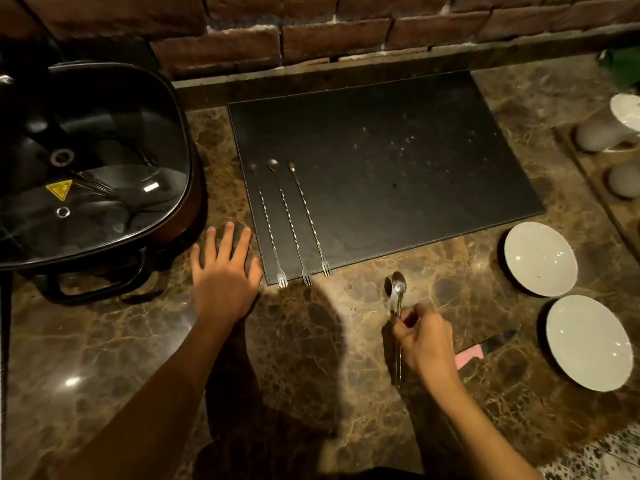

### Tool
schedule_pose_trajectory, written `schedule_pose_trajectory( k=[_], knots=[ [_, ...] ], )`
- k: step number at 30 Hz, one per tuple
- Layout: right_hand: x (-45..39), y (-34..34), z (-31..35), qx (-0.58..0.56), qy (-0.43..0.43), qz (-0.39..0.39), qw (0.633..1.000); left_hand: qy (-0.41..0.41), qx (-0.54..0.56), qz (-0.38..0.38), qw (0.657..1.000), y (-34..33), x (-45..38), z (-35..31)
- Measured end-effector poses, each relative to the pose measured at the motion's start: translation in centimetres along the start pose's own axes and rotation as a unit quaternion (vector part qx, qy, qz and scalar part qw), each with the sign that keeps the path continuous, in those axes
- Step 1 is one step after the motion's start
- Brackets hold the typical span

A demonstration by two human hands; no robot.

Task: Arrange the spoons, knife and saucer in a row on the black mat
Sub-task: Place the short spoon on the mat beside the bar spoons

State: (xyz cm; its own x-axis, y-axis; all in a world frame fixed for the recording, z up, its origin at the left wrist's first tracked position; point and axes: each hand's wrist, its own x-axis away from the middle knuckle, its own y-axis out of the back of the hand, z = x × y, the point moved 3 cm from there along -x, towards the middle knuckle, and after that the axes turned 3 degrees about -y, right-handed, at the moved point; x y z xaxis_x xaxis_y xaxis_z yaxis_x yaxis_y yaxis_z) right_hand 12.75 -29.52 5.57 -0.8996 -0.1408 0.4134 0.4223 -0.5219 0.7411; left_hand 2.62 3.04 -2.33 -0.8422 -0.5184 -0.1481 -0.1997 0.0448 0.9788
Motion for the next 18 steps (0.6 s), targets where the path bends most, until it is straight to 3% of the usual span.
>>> schedule_pose_trajectory(
  k=[10, 18],
  knots=[
    [-14.1, 0.8, 12.9, 0.059, 0.067, -0.033, 0.995, 0.015, 0.017, 0.03, 0.999, 0.8, -0.4, -0.3],
    [-19.5, -1.5, 16.3, 0.103, 0.066, -0.018, 0.992, 0.019, 0.015, 0.03, 0.999, -0.7, -0.2, 0.4]
  ],
)
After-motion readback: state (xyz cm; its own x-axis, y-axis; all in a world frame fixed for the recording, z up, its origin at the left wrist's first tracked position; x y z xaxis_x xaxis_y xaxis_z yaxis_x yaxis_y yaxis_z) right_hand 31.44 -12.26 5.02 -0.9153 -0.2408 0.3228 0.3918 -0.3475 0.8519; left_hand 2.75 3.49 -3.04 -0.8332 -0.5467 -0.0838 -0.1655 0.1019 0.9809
